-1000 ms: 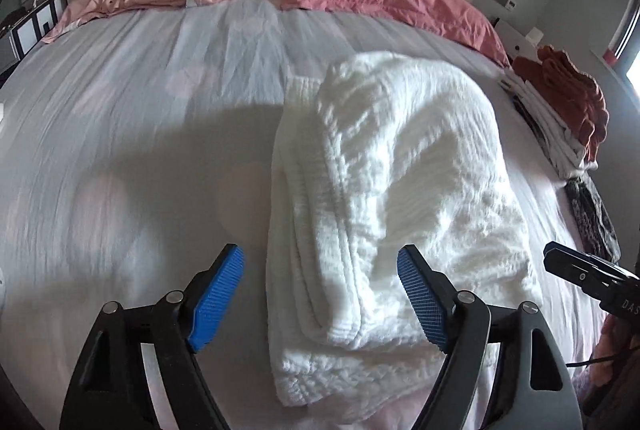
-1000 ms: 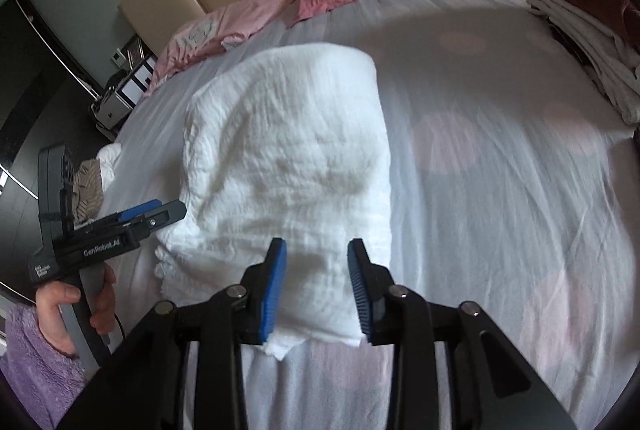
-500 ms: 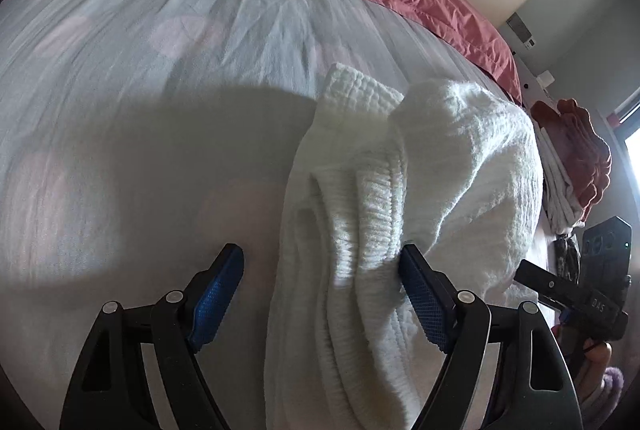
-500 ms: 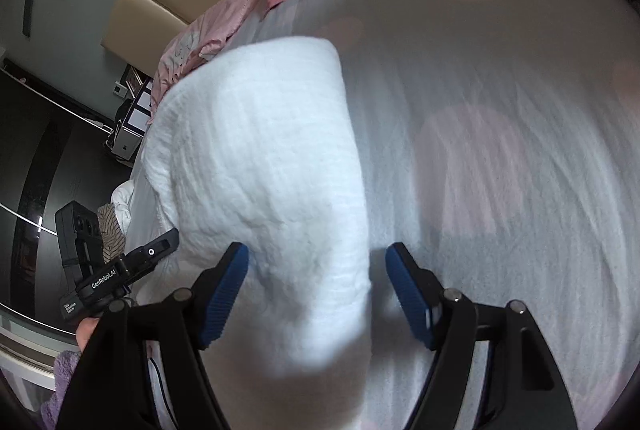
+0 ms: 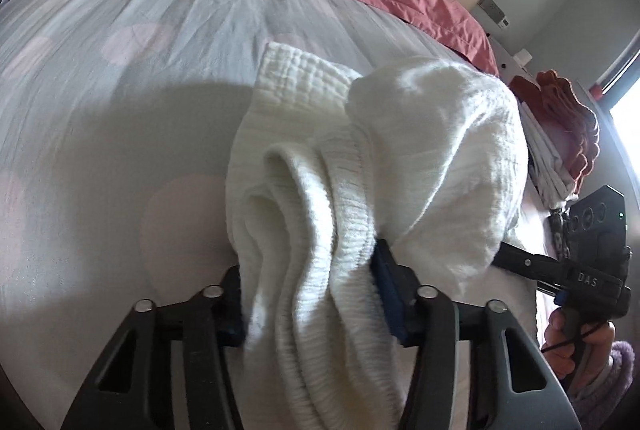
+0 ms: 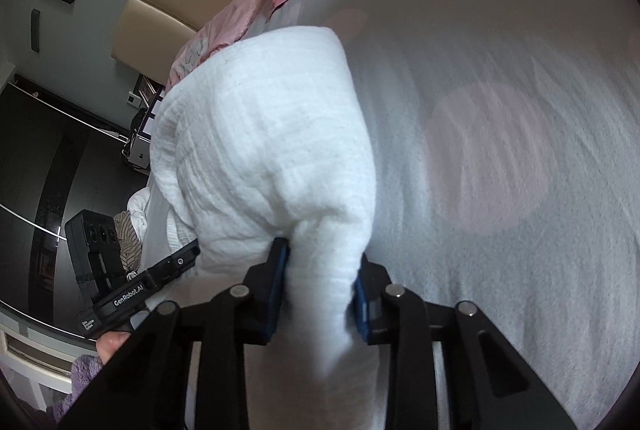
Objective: Fold clothes
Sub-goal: 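Lift the folded blanket with both grippers and carry it toward the clothes pile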
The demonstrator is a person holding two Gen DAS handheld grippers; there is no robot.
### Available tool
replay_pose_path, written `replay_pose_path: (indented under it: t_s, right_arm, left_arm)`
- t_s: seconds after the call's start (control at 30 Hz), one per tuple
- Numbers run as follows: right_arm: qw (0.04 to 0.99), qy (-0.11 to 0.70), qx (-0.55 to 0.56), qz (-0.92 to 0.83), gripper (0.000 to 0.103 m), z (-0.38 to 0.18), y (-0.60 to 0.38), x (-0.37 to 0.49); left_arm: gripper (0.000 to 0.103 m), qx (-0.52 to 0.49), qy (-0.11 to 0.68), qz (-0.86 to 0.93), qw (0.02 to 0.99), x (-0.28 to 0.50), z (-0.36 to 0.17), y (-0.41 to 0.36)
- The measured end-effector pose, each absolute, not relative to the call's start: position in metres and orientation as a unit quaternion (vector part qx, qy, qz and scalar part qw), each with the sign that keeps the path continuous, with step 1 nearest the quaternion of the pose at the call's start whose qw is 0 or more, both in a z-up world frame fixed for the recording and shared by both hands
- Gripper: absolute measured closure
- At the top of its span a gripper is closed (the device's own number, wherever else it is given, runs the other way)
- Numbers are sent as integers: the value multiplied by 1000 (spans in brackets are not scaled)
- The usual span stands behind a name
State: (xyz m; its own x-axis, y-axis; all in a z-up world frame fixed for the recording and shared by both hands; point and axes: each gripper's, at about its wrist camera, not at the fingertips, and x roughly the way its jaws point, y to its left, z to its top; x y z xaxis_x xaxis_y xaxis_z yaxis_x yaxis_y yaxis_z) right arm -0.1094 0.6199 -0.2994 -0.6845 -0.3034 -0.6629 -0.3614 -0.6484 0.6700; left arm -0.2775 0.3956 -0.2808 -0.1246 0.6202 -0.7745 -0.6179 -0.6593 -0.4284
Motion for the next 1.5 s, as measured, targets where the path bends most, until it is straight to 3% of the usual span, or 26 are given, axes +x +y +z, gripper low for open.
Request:
replay_pose_path:
  t_s: [0.13, 0.37, 0.77, 1.13, 1.5]
  right_arm:
    - [15, 408, -388, 826, 85, -291, 617, -107]
    - [14, 411, -363, 836, 88, -268, 617, -96]
    - [41, 411, -293, 862, 88, -171, 615, -4]
    - [128, 348, -279, 886, 88, -73, 695, 169]
    - [201, 322, -332, 864, 88, -57, 821, 283]
  left_arm:
    - [69, -502, 5, 758, 417, -274, -273, 394]
    - [72, -468, 1, 772, 430, -263, -244, 392]
    - [72, -398, -2, 779, 485, -178, -138, 394]
    - [72, -368, -37, 724, 583, -33, -75, 495]
    - [72, -438, -98, 666, 595, 64, -111, 635]
